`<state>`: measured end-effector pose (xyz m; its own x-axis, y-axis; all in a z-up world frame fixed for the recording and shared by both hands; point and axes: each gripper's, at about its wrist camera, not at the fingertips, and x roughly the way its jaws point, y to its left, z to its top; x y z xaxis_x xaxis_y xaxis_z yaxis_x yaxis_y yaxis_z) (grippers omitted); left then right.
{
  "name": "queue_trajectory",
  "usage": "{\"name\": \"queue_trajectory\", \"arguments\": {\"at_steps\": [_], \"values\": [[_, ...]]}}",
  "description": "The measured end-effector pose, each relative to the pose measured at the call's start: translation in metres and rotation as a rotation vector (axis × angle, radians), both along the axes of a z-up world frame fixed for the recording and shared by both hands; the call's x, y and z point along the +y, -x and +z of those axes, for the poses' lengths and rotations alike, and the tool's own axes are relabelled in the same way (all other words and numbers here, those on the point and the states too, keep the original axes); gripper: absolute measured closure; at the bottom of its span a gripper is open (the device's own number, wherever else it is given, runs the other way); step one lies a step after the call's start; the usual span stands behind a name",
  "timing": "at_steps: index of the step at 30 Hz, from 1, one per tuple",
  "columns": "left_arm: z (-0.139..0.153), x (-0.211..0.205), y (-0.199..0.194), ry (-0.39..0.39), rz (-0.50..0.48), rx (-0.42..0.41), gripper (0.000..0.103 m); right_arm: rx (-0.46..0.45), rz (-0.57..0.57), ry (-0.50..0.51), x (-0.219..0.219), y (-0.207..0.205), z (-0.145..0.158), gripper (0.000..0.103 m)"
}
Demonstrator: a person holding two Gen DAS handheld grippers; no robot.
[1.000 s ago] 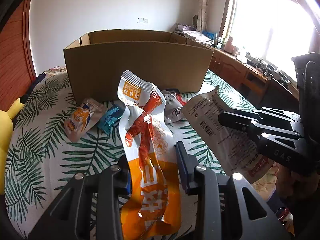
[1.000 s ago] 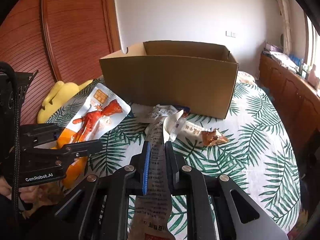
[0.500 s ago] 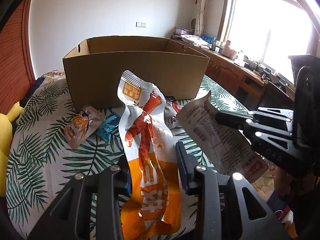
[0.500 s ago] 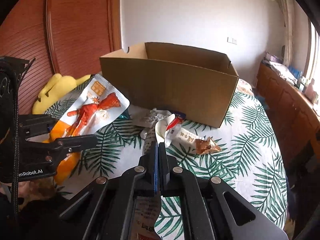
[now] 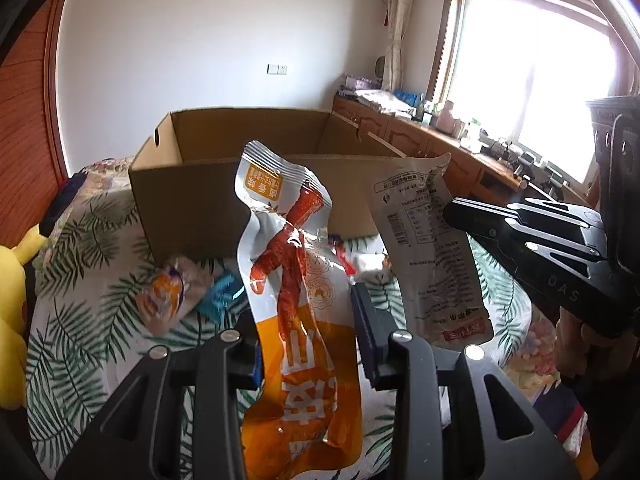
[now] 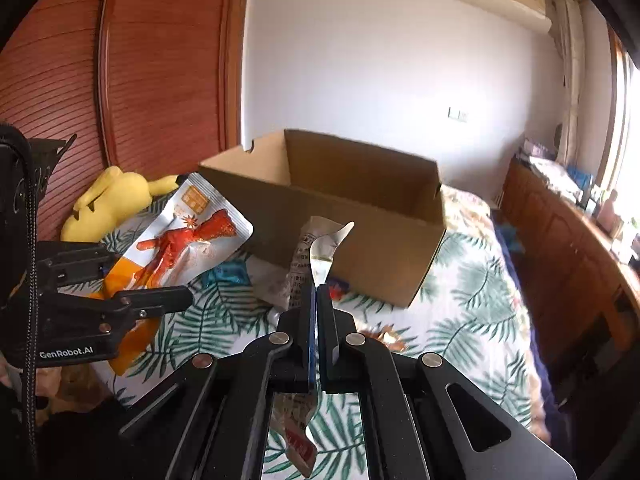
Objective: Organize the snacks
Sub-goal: 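Carry both held packets up and over the open cardboard box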
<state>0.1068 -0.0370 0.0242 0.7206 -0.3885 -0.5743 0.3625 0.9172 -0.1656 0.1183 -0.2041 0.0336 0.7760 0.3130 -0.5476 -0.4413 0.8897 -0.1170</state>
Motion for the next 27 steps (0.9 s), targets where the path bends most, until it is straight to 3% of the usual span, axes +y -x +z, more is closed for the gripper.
{"name": "queue_trajectory", "arguments": {"at_steps": [15,27], "values": [[0.051,0.003,-0.036,-0.026,-0.012,-0.084,0.069,-0.127,0.034,0.032,0.002,-0.021,0.061,0.103],[0.069,0.014,-0.092,-0.087,0.003,-0.110,0.069,-0.201,0.051,0.090,0.020,-0.062,0.089,0.103]]}}
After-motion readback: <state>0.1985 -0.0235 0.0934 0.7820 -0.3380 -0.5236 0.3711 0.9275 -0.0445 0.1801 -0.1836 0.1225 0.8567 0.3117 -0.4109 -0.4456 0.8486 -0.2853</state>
